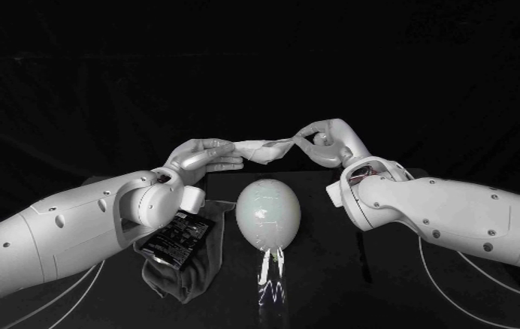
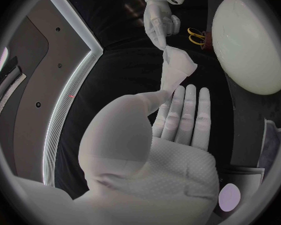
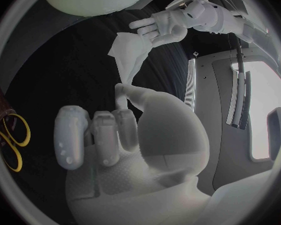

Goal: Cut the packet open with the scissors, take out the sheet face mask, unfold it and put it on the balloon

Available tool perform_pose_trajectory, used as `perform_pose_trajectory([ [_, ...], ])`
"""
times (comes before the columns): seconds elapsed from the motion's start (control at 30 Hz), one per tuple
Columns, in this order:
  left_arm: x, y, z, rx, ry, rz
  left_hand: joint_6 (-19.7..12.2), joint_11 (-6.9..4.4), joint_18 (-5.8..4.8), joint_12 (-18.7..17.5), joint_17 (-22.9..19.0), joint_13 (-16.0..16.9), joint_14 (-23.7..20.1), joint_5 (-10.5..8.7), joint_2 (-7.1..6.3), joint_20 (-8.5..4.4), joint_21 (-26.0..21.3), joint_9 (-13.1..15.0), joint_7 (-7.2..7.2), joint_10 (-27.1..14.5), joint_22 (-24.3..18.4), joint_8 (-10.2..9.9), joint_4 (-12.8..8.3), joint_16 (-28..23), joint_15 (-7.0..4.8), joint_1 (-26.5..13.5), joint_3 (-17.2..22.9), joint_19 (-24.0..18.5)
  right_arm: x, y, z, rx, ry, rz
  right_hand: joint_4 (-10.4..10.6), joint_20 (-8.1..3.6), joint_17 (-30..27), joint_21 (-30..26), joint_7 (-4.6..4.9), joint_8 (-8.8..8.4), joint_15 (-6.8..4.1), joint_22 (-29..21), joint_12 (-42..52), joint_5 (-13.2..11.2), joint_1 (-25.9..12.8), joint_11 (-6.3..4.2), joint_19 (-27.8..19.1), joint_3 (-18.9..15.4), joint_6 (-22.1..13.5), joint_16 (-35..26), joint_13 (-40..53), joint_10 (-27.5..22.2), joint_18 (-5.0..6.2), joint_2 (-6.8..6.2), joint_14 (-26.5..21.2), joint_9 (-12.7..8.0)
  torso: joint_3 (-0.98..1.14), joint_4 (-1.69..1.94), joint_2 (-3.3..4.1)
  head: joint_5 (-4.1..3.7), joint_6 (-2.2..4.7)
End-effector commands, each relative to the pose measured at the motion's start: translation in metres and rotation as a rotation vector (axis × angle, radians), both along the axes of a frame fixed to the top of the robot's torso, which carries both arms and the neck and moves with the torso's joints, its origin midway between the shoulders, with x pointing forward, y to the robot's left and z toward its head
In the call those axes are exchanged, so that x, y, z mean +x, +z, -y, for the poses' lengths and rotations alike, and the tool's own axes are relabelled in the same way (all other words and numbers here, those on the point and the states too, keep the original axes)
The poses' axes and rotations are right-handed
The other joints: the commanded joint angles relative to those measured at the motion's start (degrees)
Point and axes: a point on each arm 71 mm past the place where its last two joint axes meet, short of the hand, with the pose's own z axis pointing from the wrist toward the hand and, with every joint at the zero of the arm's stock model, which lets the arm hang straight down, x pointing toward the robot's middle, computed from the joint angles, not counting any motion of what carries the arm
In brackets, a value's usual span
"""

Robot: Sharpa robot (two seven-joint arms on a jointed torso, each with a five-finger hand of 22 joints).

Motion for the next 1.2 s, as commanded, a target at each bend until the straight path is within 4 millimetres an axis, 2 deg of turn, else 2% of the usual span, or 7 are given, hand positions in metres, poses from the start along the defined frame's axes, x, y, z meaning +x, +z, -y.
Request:
perform_pose_trajectory([
  [0.03,0.002,0.004,-0.002,0.01,-0.002,0.018,0.1,0.0,0.09,-0.2,0.1,0.0,-0.5,0.23,0.62,-0.29,0.2,2.9,0.25,0.2,0.1,0.5,-0.1,0.3,-0.09,0.1,0.2,0.2,0.0,0.004,0.002,0.007,-0.003,0.028,-1.6,-0.35,15.0,0.3,-0.48,4.8,-0.25,12.7,0.2,0.4,0.3,-0.37,2.1,1.8,0.2,0.2,12.0,3.9,-0.78,0.49,6.0,10.7,-0.04,0.08,0.01,-0.01,0.12],
  [0.47,0.006,0.006,-0.007,0.019,0.022,0.02,0.1,-0.01,0.13,-0.2,0.2,0.0,-0.5,0.23,0.62,-0.32,0.4,3.0,0.27,0.3,0.2,0.5,-0.2,0.4,-0.1,0.1,0.2,0.2,0.0,0.007,0.01,0.008,-0.022,0.033,-1.7,-0.35,15.0,0.4,-0.49,4.82,-0.26,12.7,0.3,0.4,0.3,-0.37,2.2,1.9,0.2,0.2,12.1,3.9,-0.79,0.46,6.0,10.7,-0.06,0.05,0.03,0.07,0.38],
  [0.77,0.007,0.006,-0.008,0.022,0.03,0.018,0.1,-0.02,0.14,-0.1,0.2,0.0,-0.5,0.23,0.63,-0.33,0.4,3.0,0.29,0.3,0.2,0.5,-0.2,0.5,-0.11,0.1,0.3,0.3,0.0,0.007,0.013,0.009,-0.032,0.032,-1.7,-0.35,15.0,0.5,-0.49,4.87,-0.26,12.7,0.4,0.4,0.3,-0.37,2.2,1.9,0.2,0.2,12.1,4.0,-0.83,0.41,6.0,10.9,-0.02,0.05,0.01,0.06,0.39],
  [1.2,0.005,0.006,-0.007,0.011,0.024,0.009,0.1,-0.02,0.14,-0.1,0.2,0.0,-0.5,0.23,0.64,-0.34,0.5,3.1,0.31,0.3,0.2,0.5,-0.3,0.6,-0.12,0.0,0.3,0.3,0.002,0.005,0.015,0.005,-0.016,-0.006,-1.7,-0.36,15.0,0.0,-0.45,4.93,-0.26,12.6,0.1,0.4,0.2,-0.35,2.0,2.1,0.0,0.2,12.0,3.9,-0.7,0.37,6.0,11.1,-0.08,0.08,0.06,0.09,0.34],
])
